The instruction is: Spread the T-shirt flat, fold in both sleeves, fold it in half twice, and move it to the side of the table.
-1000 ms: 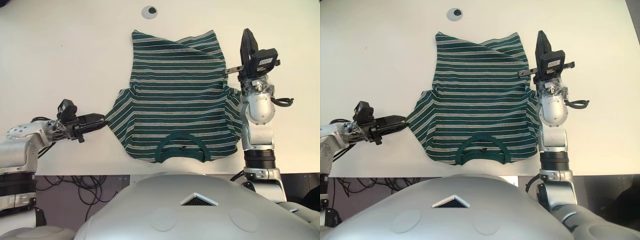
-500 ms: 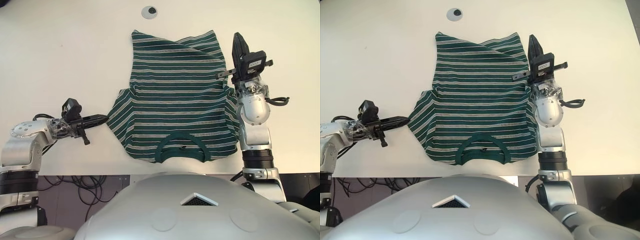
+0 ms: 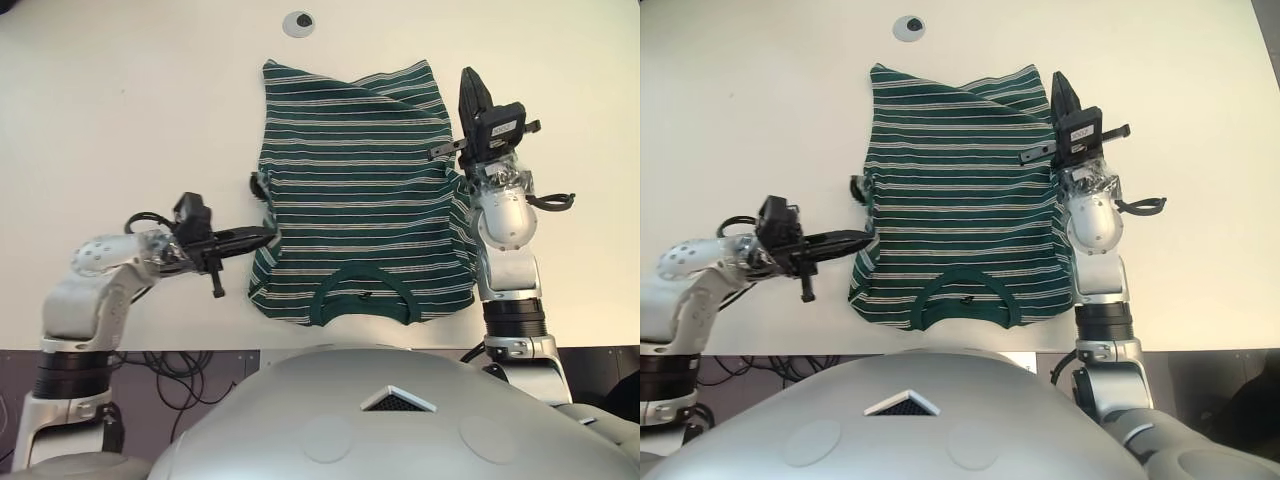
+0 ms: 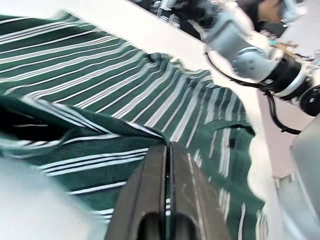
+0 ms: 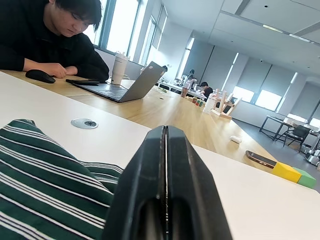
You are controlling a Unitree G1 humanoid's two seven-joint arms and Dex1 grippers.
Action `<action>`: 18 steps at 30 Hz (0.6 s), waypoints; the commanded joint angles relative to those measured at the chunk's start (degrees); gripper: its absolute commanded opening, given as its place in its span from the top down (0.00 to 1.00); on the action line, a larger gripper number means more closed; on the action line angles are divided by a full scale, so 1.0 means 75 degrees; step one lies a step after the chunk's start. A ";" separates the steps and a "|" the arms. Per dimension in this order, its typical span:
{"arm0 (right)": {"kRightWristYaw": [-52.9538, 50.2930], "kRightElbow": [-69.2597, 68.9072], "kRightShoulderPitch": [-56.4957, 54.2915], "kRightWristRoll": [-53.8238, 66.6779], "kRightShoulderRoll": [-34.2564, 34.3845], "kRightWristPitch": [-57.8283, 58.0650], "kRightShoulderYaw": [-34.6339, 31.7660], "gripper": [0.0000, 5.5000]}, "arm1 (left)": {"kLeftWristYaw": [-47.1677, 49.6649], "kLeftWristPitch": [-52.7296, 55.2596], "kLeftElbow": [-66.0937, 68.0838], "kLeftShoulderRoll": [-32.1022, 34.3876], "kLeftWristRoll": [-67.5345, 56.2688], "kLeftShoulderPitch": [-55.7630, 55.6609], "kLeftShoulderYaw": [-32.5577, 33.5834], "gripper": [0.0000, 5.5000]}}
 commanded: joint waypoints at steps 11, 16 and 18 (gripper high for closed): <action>0.0578 -0.1856 0.0543 0.2152 0.0063 0.1673 -0.0681 0.86 | 0.1450 -0.0434 0.0179 -0.0382 0.2585 -0.0560 -0.2308 0.81; 0.1319 -0.3052 0.2597 0.2748 -0.1262 0.4196 -0.1390 0.69 | 0.1938 -0.0984 0.0300 -0.0985 0.2594 -0.0641 -0.2303 0.78; 0.1540 -0.3460 0.3299 0.3154 -0.1531 0.4887 -0.1914 0.63 | 0.1828 -0.1101 0.0163 -0.1273 0.2106 -0.0622 -0.2168 0.78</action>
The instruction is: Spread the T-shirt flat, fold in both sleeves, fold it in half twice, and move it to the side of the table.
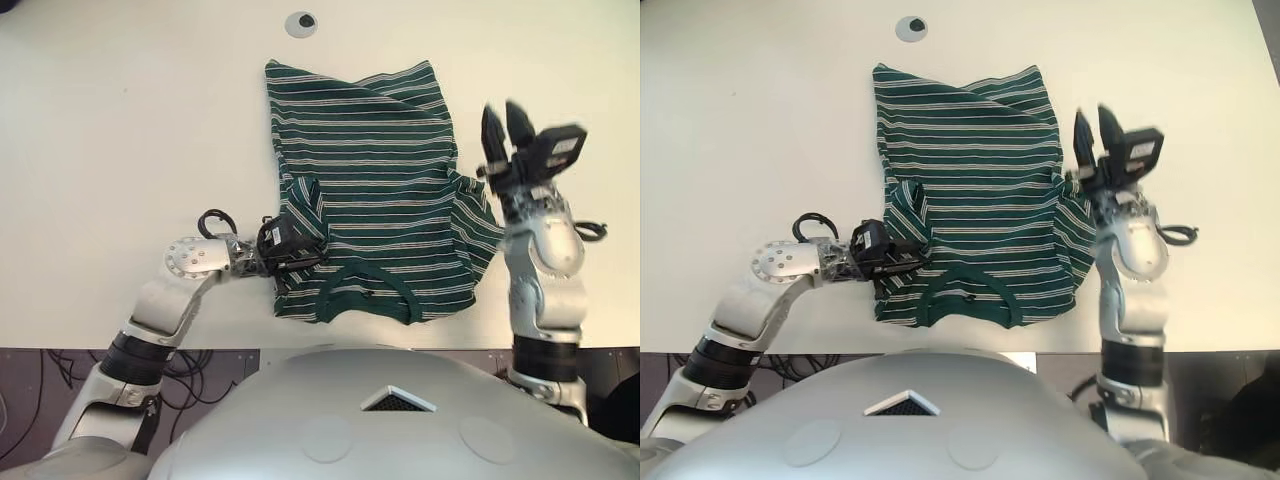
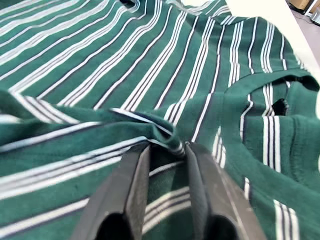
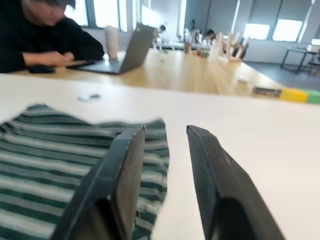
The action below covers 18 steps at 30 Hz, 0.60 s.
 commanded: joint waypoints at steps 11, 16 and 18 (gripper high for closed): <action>0.1673 -0.0496 0.1627 0.1318 -0.1645 0.3235 -0.1500 0.41 | 0.0715 -0.1111 -0.0355 -0.1473 -0.1381 0.0227 0.1009 0.78; 0.2041 -0.0190 0.1705 0.1337 -0.1705 0.3385 -0.1481 0.49 | 0.0822 -0.1304 -0.0246 -0.1597 -0.1176 0.0168 0.0921 0.78; 0.2116 -0.0092 0.1797 0.1197 -0.1721 0.3322 -0.1409 0.56 | 0.0871 -0.1337 -0.0210 -0.1614 -0.1140 0.0104 0.0928 0.78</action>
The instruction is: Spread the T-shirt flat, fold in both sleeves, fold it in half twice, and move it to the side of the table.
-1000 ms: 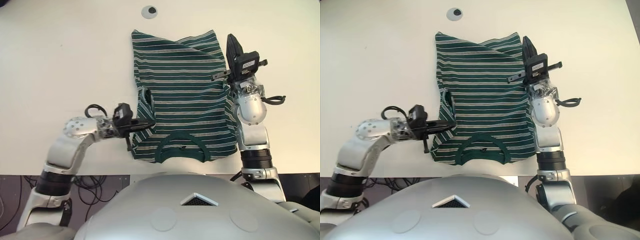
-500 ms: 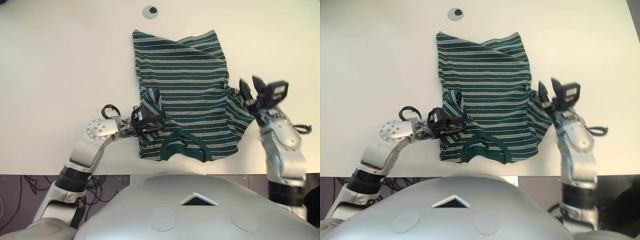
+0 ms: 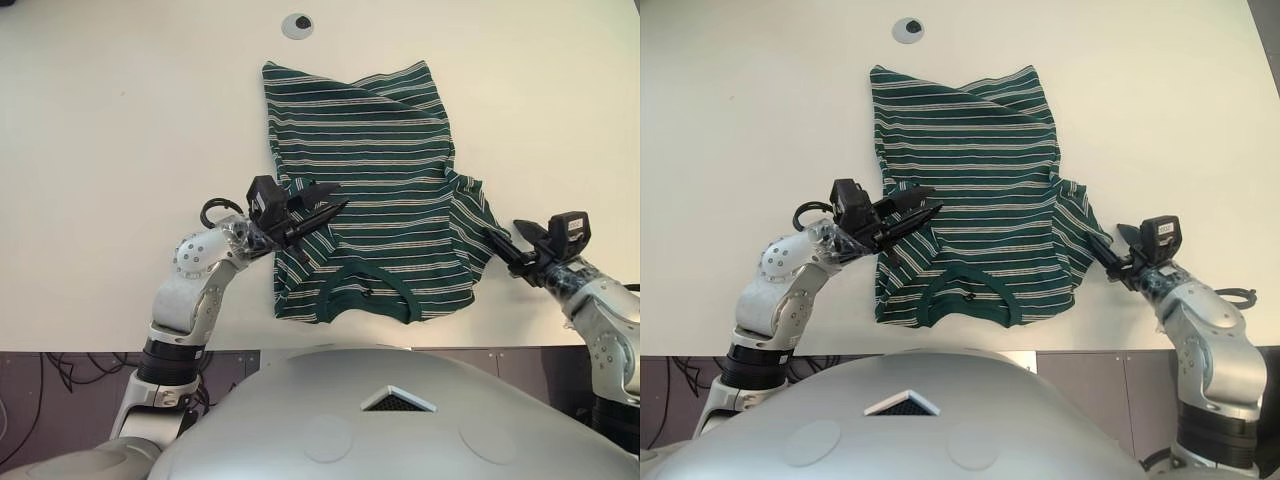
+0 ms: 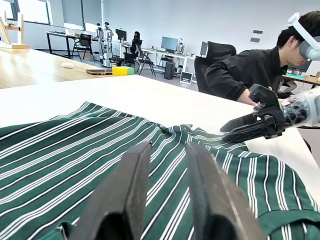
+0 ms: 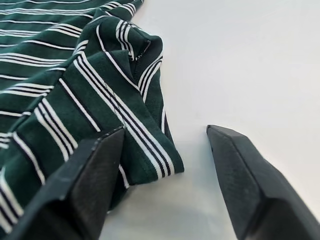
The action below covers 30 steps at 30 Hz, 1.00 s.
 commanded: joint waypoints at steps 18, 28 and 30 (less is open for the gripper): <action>0.0512 0.0028 0.0644 -0.0421 -0.0411 -0.0569 0.0286 1.00 | 0.0298 -0.0169 0.0535 0.0138 0.0780 -0.0114 -0.0289 0.78; 0.0269 0.0900 0.0136 -0.0379 -0.0477 -0.1117 -0.0524 1.00 | 0.0230 -0.0375 0.0808 0.0528 0.1868 -0.0011 -0.1009 0.82; 0.0305 0.0805 0.0208 -0.0393 -0.0438 -0.1119 -0.0433 1.00 | 0.0189 -0.0352 0.0853 0.0591 0.2030 0.0000 -0.1143 0.86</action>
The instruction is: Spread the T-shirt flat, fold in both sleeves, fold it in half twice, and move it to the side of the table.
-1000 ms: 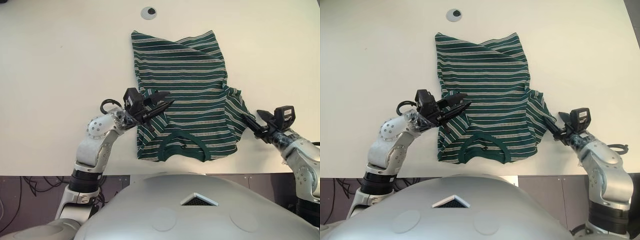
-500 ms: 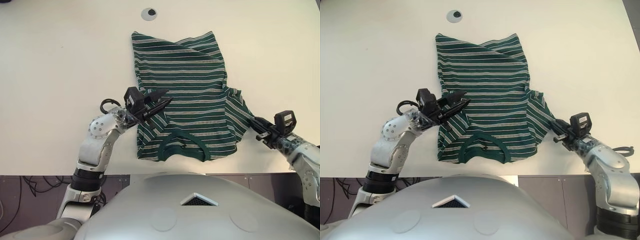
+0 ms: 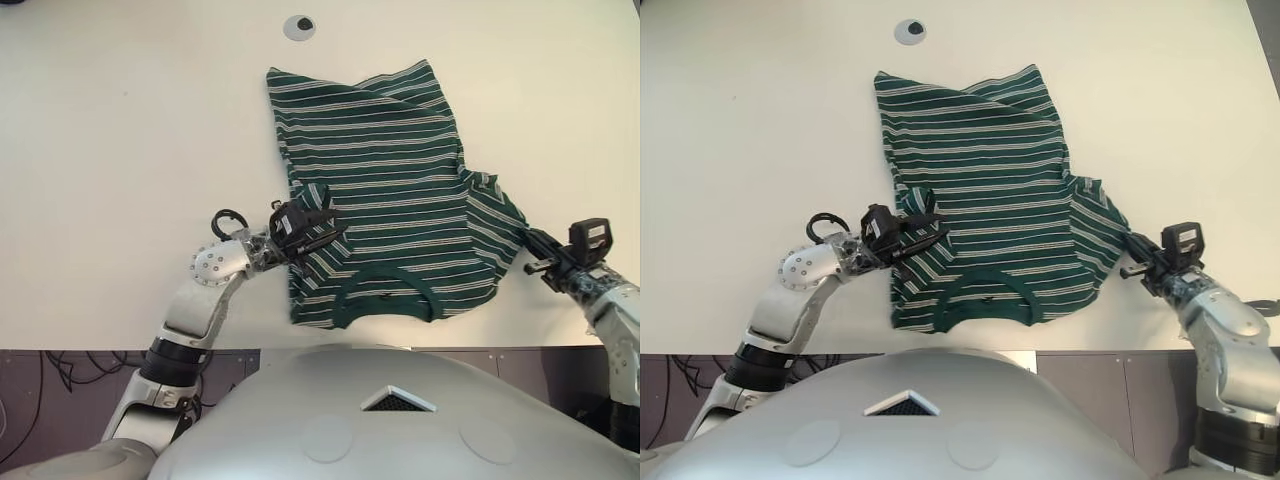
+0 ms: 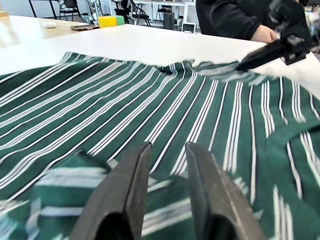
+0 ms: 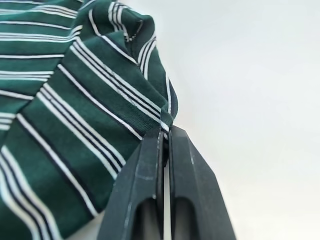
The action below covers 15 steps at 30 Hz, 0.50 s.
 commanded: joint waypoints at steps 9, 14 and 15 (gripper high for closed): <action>0.0213 -0.1448 0.0370 -0.0621 0.0002 -0.1440 0.0210 1.00 | 0.0066 -0.0093 0.0314 0.0232 0.0687 -0.0089 -0.0419 0.99; 0.0343 -0.1860 0.0680 -0.2056 -0.0255 -0.2943 0.0888 1.00 | 0.0109 -0.0191 0.0307 0.0207 0.0703 -0.0092 -0.0412 0.99; 0.0380 -0.1830 0.0709 -0.2294 -0.0296 -0.3099 0.1067 1.00 | 0.0119 -0.0208 0.0309 0.0197 0.0702 -0.0095 -0.0410 0.99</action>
